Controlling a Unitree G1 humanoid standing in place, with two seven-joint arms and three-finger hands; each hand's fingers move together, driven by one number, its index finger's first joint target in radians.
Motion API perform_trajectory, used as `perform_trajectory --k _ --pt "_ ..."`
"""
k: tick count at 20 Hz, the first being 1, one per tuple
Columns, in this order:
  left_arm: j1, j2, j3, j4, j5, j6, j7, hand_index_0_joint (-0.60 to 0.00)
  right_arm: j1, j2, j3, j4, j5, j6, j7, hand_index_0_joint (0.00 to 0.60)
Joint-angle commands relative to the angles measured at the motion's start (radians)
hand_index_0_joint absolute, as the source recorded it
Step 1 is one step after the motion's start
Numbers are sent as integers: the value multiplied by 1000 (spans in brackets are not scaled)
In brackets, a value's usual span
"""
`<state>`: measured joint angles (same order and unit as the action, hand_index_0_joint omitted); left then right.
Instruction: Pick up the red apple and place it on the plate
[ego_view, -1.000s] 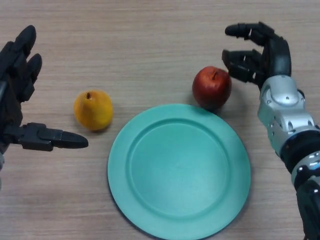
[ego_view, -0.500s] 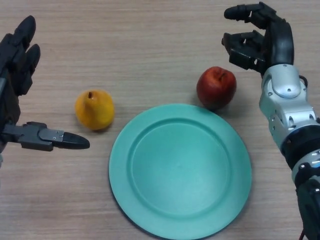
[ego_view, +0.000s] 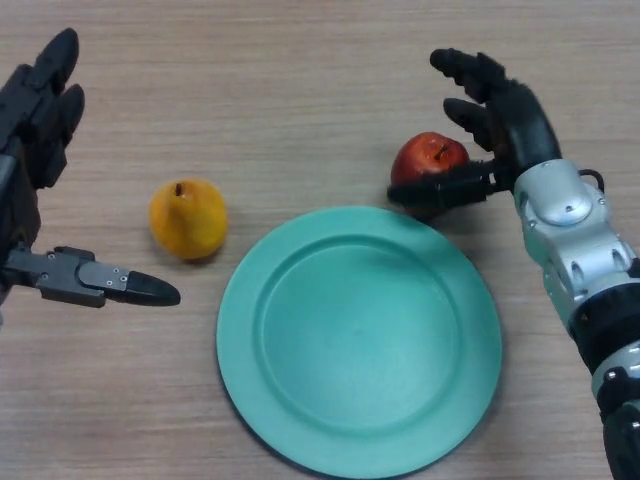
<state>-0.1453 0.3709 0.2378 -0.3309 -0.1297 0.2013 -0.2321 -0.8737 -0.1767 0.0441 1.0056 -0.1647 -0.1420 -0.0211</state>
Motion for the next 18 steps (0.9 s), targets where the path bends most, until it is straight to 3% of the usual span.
perform_trajectory --k 1,6,9,11,18 --pt "-16 58 78 -90 -12 -80 -17 0 -82 -24 -9 -12 -54 -177 -68 0" --pt "5 49 101 -105 4 -95 -39 0 -89 -14 14 91 -103 -162 -60 0" --pt "8 51 123 -103 -6 -95 -40 0 -86 -14 36 78 8 -138 -38 399" --pt "13 53 146 -106 -10 -88 -29 0 -107 -13 77 99 136 -149 -63 600" --pt "29 62 185 -102 -6 -100 -7 0 -152 -13 55 78 169 -221 -98 600"
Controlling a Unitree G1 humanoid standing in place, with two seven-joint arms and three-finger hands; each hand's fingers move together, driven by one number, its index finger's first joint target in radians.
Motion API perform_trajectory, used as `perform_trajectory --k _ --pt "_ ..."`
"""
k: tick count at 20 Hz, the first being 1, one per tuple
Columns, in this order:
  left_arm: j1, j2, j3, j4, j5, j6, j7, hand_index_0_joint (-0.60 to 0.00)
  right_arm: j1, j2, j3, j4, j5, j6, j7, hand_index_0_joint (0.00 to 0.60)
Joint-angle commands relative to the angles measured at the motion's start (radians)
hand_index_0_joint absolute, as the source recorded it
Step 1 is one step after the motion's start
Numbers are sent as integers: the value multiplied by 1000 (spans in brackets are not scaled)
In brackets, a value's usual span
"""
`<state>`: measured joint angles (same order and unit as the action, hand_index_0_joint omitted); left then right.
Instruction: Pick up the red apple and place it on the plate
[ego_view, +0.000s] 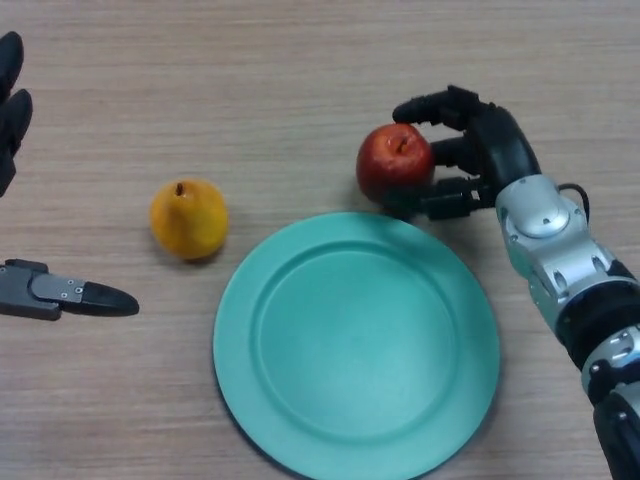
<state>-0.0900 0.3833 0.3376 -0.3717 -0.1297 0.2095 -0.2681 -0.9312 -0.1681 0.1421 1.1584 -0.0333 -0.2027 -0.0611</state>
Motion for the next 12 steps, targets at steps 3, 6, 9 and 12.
perform_trajectory --k 3,6,9,12 --pt "-22 47 86 -70 -1 -119 35 0 -85 -22 -47 -190 41 -227 -74 600" --pt "-18 42 91 -92 -23 -94 28 0 55 -22 -37 -474 89 -94 0 600" --pt "1 24 76 -108 -31 -108 22 0 379 -22 -63 -1044 141 217 81 600" --pt "5 24 76 -93 -32 -117 4 0 586 -22 -54 -1273 94 333 128 600"
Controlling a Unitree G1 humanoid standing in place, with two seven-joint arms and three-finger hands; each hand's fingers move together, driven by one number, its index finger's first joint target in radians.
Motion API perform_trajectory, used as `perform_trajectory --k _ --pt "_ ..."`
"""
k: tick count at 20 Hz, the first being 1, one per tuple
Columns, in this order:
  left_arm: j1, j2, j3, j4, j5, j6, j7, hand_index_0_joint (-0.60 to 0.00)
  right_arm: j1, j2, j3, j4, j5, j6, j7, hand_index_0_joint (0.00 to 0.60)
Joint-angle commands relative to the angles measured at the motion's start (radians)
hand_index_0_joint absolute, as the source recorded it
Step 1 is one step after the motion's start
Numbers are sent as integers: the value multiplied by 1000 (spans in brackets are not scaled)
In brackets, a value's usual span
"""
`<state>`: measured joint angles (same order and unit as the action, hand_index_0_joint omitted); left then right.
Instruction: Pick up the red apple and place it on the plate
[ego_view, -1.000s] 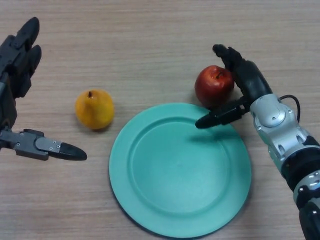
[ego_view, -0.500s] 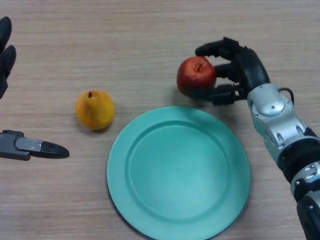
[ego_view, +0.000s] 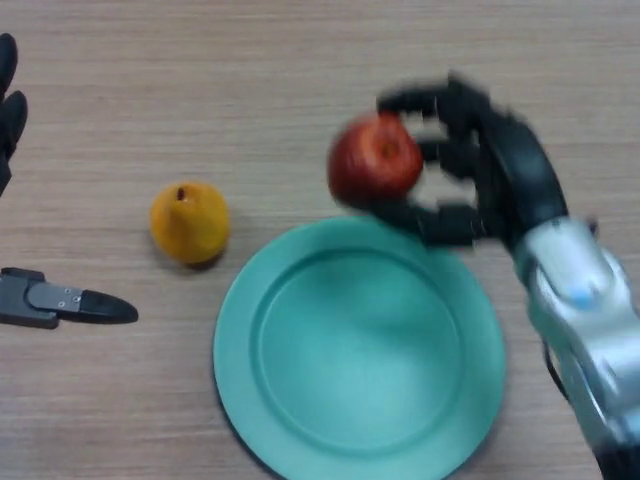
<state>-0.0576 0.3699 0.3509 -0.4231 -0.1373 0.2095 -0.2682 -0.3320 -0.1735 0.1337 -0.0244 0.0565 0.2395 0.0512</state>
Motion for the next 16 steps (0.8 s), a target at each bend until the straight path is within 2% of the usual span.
perform_trajectory --k 1,4,7,10,11,12,13,14,15,16 --pt "-27 36 60 -32 -18 -124 2 0 67 -17 -34 -120 -64 -96 35 600" --pt "-31 30 41 -18 -2 -137 12 0 126 -17 -17 -105 -129 -96 21 600" --pt "-38 30 31 -7 -9 -144 16 0 192 -17 20 -128 -206 -35 52 600" --pt "-40 31 12 -13 8 -134 -5 0 209 -17 30 -152 -205 -19 65 600" --pt "-39 31 13 -20 12 -126 -21 0 210 -17 31 -146 -256 -38 97 550" --pt "-39 31 13 -20 13 -127 -22 0 209 -17 31 -144 -262 -41 101 450" --pt "-40 30 10 -17 19 -130 -23 0 208 -17 30 -155 -264 -30 120 300" --pt "-41 30 6 -16 26 -131 -25 0 206 -17 29 -168 -262 -17 136 200" --pt "-46 26 -8 -25 46 -125 -25 0 183 -17 2 -228 -240 28 167 55" --pt "-48 24 -16 -32 57 -121 -25 0 168 -17 -18 -264 -221 52 180 0"
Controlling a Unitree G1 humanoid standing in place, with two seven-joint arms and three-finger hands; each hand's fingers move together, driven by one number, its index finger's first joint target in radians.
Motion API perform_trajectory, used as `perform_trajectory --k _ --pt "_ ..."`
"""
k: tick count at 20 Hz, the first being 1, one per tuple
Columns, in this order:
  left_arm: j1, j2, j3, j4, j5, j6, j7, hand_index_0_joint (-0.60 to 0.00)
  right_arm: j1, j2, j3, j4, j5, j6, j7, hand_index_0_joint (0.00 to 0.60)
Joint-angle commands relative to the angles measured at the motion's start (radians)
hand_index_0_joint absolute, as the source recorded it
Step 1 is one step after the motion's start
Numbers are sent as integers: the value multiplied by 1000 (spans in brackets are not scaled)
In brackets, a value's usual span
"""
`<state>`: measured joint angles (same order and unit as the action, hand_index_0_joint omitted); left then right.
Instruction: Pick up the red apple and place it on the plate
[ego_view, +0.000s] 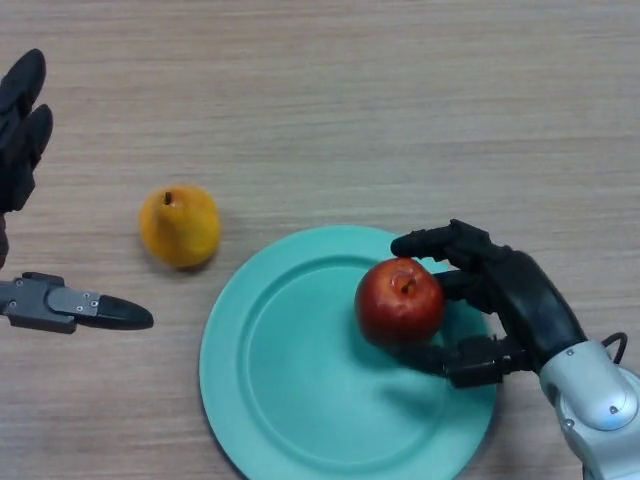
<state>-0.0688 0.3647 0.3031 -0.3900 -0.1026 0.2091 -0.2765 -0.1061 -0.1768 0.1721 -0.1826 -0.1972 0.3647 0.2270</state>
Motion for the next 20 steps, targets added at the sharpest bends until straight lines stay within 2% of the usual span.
perform_trajectory --k 1,2,4,5,8,9,11,14,17,20 --pt "-46 30 36 -84 7 -91 -15 0 -87 -15 -99 -152 69 -51 12 0" --pt "-51 32 36 -89 4 -84 -13 0 -102 -17 -118 -170 83 -43 13 0" --pt "-53 40 51 -113 -15 -55 -30 0 -125 -43 -166 -237 139 -13 15 0" --pt "-51 37 57 -128 -49 -31 -28 0 -122 -67 -203 -305 185 7 27 0" --pt "-49 40 58 -160 -99 28 -44 0 -89 -109 -305 -436 297 53 44 0" --pt "-44 39 62 -171 -128 43 -66 0 -81 -140 -348 -458 321 52 33 0" --pt "-40 51 82 -168 -172 88 -105 0 -73 -169 -367 -455 280 -2 37 0" --pt "-48 60 82 -196 -205 180 -92 0 -72 -169 -391 -467 299 25 24 0" --pt "-55 50 47 -203 -168 175 -110 0 -90 -175 -398 -450 333 38 -24 0" --pt "-59 32 31 -186 -170 157 -95 0 -89 -179 -402 -446 346 42 -38 0"
